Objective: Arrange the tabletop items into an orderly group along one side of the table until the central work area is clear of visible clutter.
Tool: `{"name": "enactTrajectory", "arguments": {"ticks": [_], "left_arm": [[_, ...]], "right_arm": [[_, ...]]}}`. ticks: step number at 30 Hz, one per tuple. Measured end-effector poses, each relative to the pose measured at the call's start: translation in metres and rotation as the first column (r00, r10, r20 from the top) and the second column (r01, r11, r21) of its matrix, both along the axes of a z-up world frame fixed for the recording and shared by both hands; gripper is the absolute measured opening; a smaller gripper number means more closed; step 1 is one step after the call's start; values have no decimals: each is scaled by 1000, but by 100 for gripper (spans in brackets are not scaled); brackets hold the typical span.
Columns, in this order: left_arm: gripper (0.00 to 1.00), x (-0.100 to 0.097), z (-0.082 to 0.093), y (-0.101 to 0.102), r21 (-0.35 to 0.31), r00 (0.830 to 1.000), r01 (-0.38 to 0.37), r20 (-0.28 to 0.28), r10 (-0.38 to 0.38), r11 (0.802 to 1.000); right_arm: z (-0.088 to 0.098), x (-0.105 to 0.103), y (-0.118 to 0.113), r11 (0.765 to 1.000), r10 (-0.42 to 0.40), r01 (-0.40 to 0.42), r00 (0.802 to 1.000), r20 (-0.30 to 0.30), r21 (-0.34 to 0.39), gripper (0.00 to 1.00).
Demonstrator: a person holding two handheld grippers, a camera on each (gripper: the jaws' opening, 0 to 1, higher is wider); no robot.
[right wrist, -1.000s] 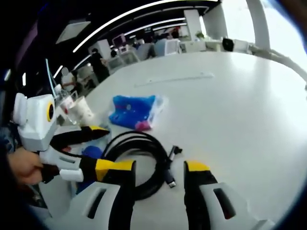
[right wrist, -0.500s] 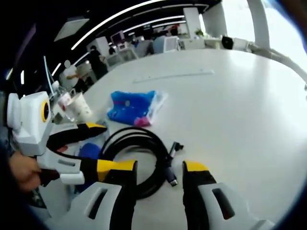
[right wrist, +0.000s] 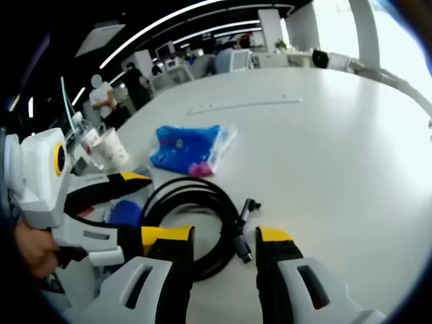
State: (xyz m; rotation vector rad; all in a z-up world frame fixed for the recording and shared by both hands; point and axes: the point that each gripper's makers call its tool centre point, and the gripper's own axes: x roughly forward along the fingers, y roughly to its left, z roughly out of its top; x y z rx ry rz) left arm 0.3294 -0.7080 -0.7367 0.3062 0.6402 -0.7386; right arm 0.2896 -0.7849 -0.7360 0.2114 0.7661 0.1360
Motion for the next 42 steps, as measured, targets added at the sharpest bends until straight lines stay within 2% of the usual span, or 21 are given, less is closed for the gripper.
{"name": "enactTrajectory", "arguments": {"ticks": [6, 30, 37, 42], "left_arm": [[52, -3, 0, -5, 8, 1000, 23, 14, -23, 1000], [28, -9, -1, -17, 7, 998, 60, 12, -60, 998], [26, -7, -1, -16, 2, 999, 51, 11, -51, 999], [23, -6, -1, -15, 2, 999, 36, 17, -36, 999]], "right_arm": [[-1, 1, -1, 1000, -12, 12, 1000, -4, -10, 30], [-4, 3, -3, 997, 1, -4, 1000, -31, -81, 22], [-6, 3, -6, 991, 13, -19, 999, -40, -130, 18], [-7, 5, -2, 980, 52, -59, 998, -42, -191, 17]]}}
